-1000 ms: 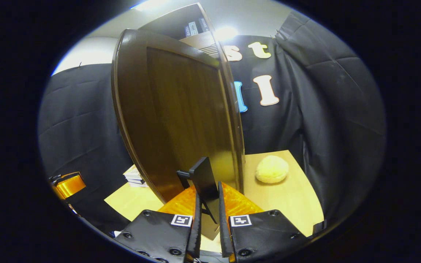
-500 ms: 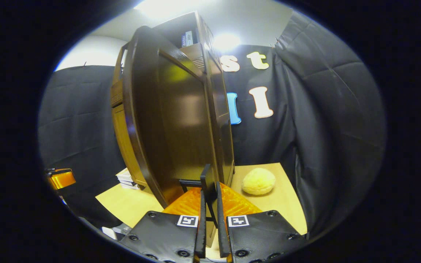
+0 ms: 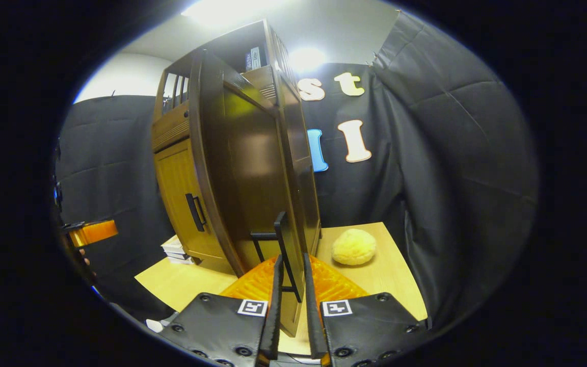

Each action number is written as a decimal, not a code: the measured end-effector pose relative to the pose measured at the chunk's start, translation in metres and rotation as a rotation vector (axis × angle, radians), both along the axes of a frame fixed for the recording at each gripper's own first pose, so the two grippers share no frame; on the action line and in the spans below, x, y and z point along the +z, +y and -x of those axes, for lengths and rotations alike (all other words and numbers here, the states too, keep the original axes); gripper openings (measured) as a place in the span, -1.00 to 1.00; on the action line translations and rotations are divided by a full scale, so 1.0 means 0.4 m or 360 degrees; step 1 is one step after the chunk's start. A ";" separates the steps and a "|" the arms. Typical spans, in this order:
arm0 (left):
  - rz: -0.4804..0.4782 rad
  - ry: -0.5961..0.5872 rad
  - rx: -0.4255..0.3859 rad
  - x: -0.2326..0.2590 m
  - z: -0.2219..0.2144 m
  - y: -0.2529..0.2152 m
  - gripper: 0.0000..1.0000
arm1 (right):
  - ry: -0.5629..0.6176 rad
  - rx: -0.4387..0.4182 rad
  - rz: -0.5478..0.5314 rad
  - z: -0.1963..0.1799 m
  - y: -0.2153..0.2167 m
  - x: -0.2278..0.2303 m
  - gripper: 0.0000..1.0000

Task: Open the right door of the double-door shoe cabinet with the right hand, and open the left door with the left hand.

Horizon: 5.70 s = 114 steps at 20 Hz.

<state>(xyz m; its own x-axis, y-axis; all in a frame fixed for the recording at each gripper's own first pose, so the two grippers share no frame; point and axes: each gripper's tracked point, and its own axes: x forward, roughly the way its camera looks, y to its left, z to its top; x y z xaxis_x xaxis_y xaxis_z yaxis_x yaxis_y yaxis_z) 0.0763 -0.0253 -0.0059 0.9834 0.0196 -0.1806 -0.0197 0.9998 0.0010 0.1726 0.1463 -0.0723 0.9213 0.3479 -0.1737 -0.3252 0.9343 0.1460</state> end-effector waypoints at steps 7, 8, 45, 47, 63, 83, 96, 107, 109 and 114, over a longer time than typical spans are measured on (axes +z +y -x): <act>-0.0005 -0.0038 -0.0037 -0.018 -0.011 -0.013 0.99 | 0.0025 -0.0390 -0.0017 0.062 -0.109 -0.021 0.84; -0.0016 -0.0036 -0.0036 -0.021 -0.013 -0.012 0.99 | 0.0020 -0.0456 -0.0025 0.071 -0.123 -0.016 0.84; 0.0031 0.0057 -0.0111 -0.094 -0.071 -0.049 -0.69 | -0.0013 -0.0919 0.0147 0.200 0.038 0.057 0.86; 0.0041 0.0060 -0.0107 -0.093 -0.066 -0.048 -0.69 | -0.0020 -0.0882 0.0134 0.199 0.050 0.062 0.86; 0.0077 -0.0003 -0.0151 -0.062 0.169 0.003 -0.70 | -0.0074 -0.0580 0.0128 0.212 0.171 0.073 0.86; 0.0090 -0.0150 0.0021 0.000 0.533 0.387 -0.72 | -0.0106 -0.0072 0.0051 0.172 0.459 0.037 0.86; 0.0092 -0.0145 -0.0122 0.001 0.547 0.574 -0.72 | -0.0133 -0.0154 0.0062 0.089 0.443 0.021 0.84; 0.0051 -0.0145 -0.0042 -0.001 0.571 0.682 -0.75 | -0.0164 -0.0234 0.0087 0.034 0.400 0.027 0.86; 0.0031 -0.0129 -0.0016 -0.004 0.588 0.686 -0.72 | -0.0175 -0.0231 0.0087 0.031 0.394 0.034 0.86; 0.0125 -0.0113 0.0141 -0.001 0.713 0.697 -0.73 | -0.0195 -0.0265 0.0103 0.040 0.354 0.036 0.84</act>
